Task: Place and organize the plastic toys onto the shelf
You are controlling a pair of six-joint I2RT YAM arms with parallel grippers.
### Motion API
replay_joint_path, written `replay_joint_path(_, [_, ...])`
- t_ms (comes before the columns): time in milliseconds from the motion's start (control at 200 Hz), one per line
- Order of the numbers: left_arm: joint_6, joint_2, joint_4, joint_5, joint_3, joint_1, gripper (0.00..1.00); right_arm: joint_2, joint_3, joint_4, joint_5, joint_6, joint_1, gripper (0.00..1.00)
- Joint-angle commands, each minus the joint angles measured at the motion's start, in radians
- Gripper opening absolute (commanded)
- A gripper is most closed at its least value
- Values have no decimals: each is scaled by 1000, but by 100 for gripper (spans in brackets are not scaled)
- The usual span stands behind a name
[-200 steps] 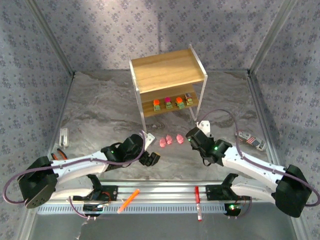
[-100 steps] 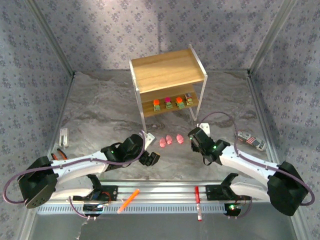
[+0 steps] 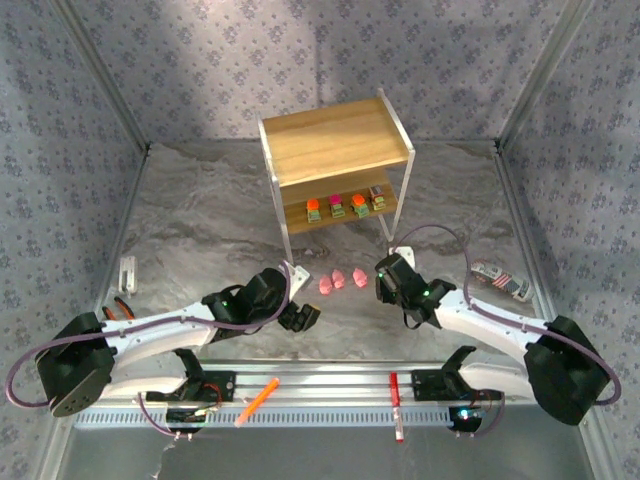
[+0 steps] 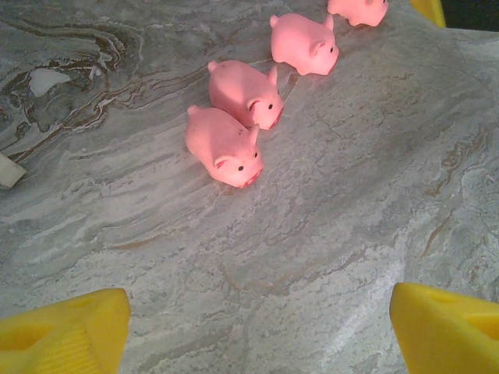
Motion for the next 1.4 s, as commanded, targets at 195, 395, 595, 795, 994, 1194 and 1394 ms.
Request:
replay_joint_path(195, [20,12,7,-12,38,-8,86,54,15,39,-31,-35,-26,52])
replay_joint_path(395, [20,15,6,-13,42,-7,86,82,21,62,-49,-50,-41,53])
replay_joint_path(595, [22,19,7,-14,43,-7,86,110,24,85,-61,-62,-53,53])
replay_joint_path(795, [22,26,6,-15,47,-7,86,138,35,104,-74,-79,-62,53])
replay_joint_path(994, [23,27,5,-19,46,-7,86,167,54,117,-87,-95,-70,53])
replay_joint_path(1194, [23,29,5,-21,47,-7,86,188,65,125,-91,-106,-80,53])
replay_joint_path(1394, [24,28,4,-21,48,-7,86,194,62,129,-95,-106,-86,53])
